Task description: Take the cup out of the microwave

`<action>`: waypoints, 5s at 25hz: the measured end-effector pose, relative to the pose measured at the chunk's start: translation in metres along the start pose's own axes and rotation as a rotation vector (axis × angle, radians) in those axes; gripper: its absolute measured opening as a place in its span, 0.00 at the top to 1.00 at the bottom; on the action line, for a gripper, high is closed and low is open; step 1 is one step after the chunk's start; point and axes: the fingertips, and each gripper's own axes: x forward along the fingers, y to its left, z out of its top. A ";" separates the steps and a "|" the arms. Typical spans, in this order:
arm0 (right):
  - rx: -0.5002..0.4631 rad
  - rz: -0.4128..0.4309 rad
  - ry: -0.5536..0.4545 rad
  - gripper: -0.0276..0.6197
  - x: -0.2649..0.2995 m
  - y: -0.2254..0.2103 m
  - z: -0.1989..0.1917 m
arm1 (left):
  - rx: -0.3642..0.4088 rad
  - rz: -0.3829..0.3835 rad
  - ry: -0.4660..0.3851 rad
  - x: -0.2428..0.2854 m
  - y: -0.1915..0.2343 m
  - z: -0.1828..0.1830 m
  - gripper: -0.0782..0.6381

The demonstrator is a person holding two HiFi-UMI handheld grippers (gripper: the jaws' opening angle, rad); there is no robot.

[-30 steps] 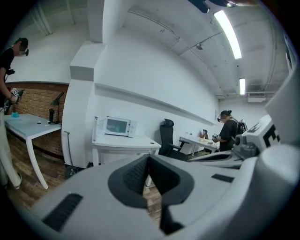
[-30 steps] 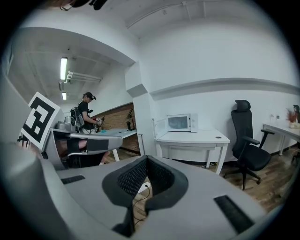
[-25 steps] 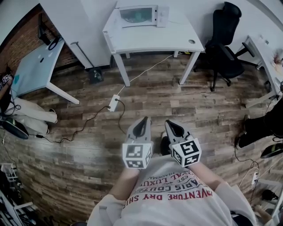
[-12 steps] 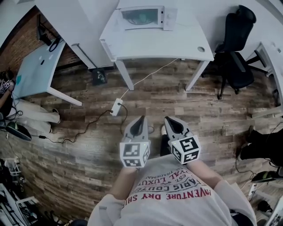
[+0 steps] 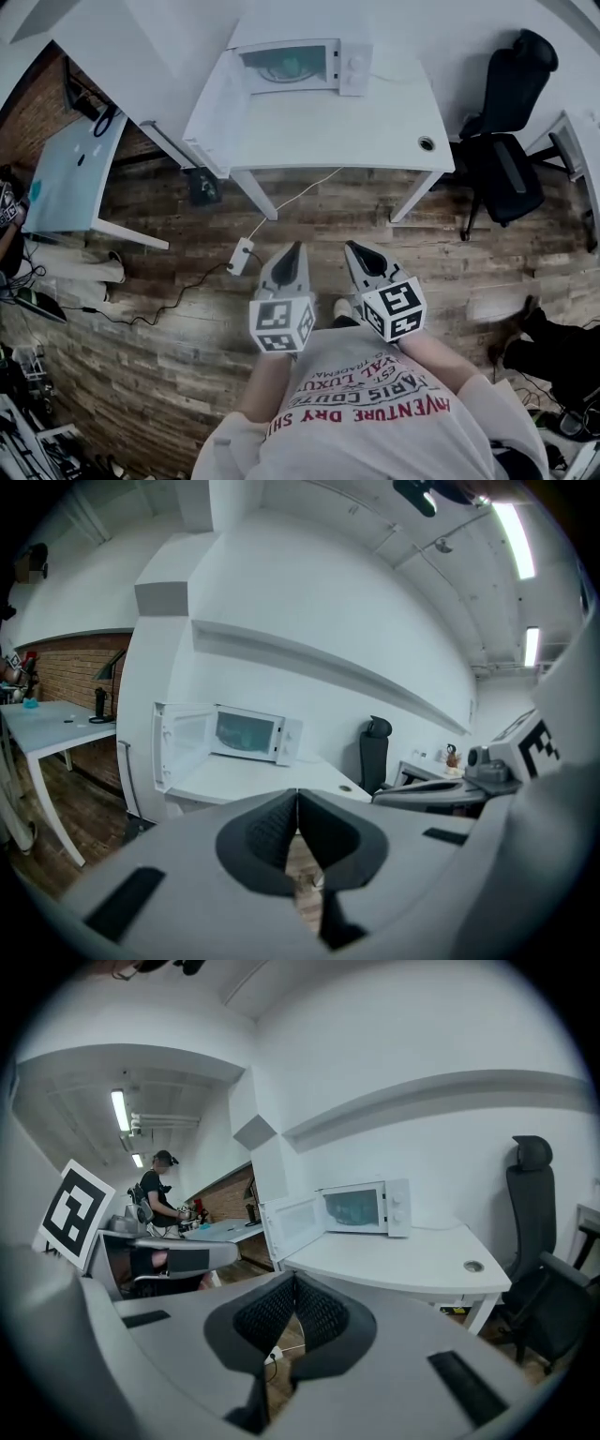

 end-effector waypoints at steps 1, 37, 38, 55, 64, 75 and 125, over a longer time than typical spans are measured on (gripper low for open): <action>-0.002 0.004 0.003 0.94 0.007 -0.010 0.005 | -0.012 0.004 -0.003 0.011 0.000 0.005 0.88; 0.043 -0.146 0.000 0.94 0.335 -0.217 0.153 | 0.015 -0.118 0.032 0.380 0.188 0.147 0.88; 0.045 -0.148 0.001 0.94 0.342 -0.220 0.156 | 0.019 -0.122 0.034 0.388 0.193 0.149 0.88; 0.039 -0.077 0.081 0.94 0.415 -0.284 0.162 | 0.041 -0.064 0.040 0.519 0.233 0.133 0.72; 0.074 -0.060 0.116 0.94 0.437 -0.304 0.153 | 0.127 -0.010 -0.026 0.576 0.252 0.138 0.40; 0.126 -0.064 0.158 0.94 0.445 -0.308 0.132 | 0.168 -0.061 0.011 0.625 0.245 0.143 0.35; -0.010 -0.160 -0.166 0.94 0.363 -0.233 0.208 | 0.203 -0.124 -0.200 0.398 0.197 0.212 0.38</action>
